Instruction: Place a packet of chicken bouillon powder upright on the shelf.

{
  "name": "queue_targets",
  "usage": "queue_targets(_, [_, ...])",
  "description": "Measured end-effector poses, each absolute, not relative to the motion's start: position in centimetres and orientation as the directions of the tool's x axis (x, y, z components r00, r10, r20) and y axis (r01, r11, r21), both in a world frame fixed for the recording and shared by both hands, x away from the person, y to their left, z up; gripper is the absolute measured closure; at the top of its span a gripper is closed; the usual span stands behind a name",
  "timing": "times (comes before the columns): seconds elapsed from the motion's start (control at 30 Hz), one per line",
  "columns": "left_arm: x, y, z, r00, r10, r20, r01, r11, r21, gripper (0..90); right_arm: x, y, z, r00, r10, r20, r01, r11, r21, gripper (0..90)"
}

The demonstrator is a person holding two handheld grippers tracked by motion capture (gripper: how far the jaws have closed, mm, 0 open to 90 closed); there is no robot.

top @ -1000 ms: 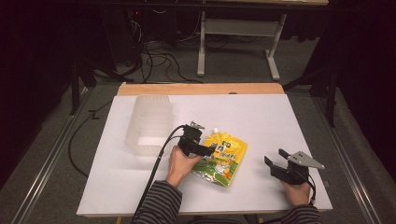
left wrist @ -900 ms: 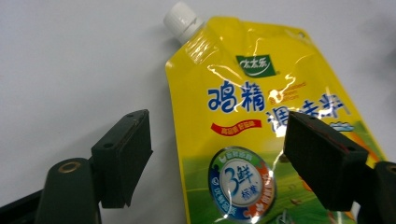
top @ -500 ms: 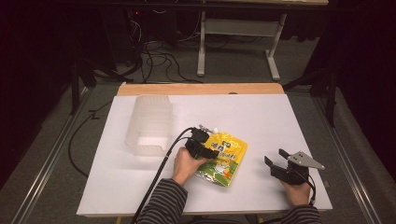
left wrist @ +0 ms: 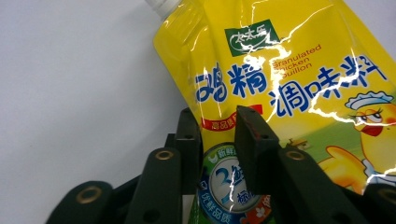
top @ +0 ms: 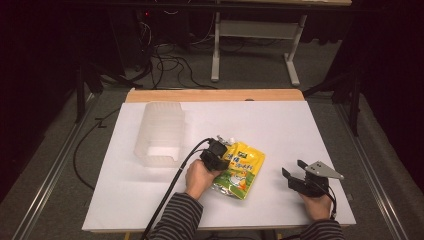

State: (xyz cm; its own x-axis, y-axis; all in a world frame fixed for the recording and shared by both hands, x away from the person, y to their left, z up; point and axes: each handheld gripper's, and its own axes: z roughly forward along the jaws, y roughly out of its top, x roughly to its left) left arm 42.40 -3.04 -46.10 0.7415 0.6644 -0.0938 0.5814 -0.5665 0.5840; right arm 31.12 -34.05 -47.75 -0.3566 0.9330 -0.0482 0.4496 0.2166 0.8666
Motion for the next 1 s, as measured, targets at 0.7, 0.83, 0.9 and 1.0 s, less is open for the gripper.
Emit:
queue_targets(0.7, [41.6,-1.4,-43.4,0.790,0.596,-0.143,0.517,-0.523,0.678,89.8,31.1,-34.1,-47.7,-0.348,0.936,-0.048,0.446,0.210,0.870,31.9])
queue_targets(0.83, [40.4,-0.4,-41.7,0.806,0.577,-0.134,0.482,-0.508,0.714,89.9,31.0,-34.0,-47.7,-0.354,0.934,-0.056,0.439,0.218,0.872,31.9])
queue_targets(0.9, [40.2,-0.3,-41.3,0.809,0.572,-0.138,0.475,-0.498,0.725,90.0,31.0,-34.0,-47.7,-0.354,0.934,-0.057,0.438,0.219,0.872,31.9])
queue_targets(1.0, [39.5,0.4,-40.1,0.817,0.556,-0.151,0.459,-0.470,0.754,90.0,30.9,-34.1,-47.7,-0.350,0.935,-0.048,0.431,0.206,0.878,31.9])
